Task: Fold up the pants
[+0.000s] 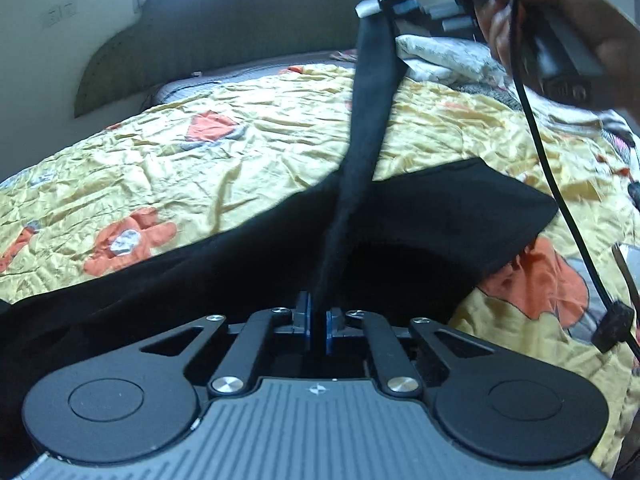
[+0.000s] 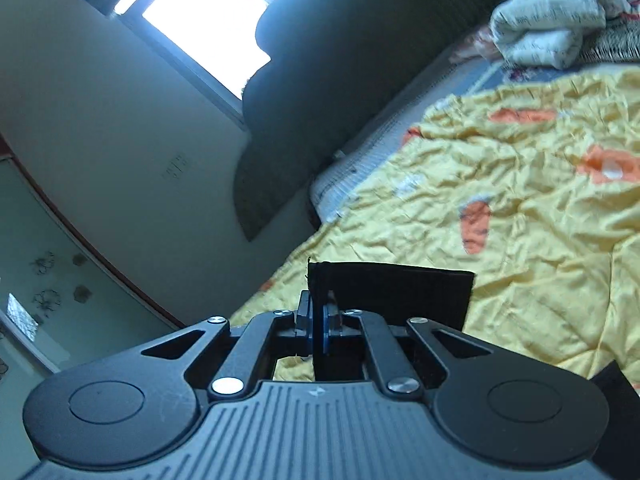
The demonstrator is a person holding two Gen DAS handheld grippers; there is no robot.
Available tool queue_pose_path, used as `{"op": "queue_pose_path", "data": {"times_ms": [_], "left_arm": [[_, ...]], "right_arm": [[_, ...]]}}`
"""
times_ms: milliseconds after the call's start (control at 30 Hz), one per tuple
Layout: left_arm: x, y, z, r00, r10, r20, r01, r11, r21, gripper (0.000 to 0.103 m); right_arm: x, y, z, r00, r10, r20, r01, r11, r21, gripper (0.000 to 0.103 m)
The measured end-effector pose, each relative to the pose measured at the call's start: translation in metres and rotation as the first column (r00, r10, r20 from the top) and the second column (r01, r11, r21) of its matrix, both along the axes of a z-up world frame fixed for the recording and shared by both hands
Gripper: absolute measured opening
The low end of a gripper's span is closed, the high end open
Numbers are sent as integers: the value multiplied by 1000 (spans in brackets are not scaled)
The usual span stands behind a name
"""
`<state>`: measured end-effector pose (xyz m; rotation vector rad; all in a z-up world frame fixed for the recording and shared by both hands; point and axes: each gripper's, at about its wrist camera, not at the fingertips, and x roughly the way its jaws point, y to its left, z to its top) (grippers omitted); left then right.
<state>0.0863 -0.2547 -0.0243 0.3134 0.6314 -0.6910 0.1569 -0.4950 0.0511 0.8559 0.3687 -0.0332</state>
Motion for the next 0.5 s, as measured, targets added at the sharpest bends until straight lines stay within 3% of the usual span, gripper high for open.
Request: {"op": "queue_pose_path", "data": {"times_ms": [100,167,200,267,300,333,400,500], "left_arm": [[8,7,15,996,69,48,-67,997,-43,8],[7,16,33,975,173,139,-158,982,-106,8],[6,24,44,953,239,187,-209,964,-165,8],[3,40,59,928,302,219,-239,933,-270,9],[0,44,63,929,294,226,-224,931,-290,9],[-2,42,63,940,259,223,-198,944,-264,9],[-6,28,49,971,149,186,-120,980,-160,9],[-17,9,17,996,16,82,-12,999,-43,9]], "right_arm": [[4,0,0,1000,-7,3,7,1000,8,5],[-16,1,18,989,-29,148,31,999,-14,5],[-31,1,28,973,-38,228,46,998,-30,5],[-62,4,40,945,-54,322,89,991,-96,5],[-74,5,39,948,-74,309,120,984,-130,5],[-85,5,33,962,-111,250,156,973,-169,5],[-104,2,10,975,-197,106,217,948,-234,5],[-124,-14,-38,958,-280,-65,266,949,-170,5]]}}
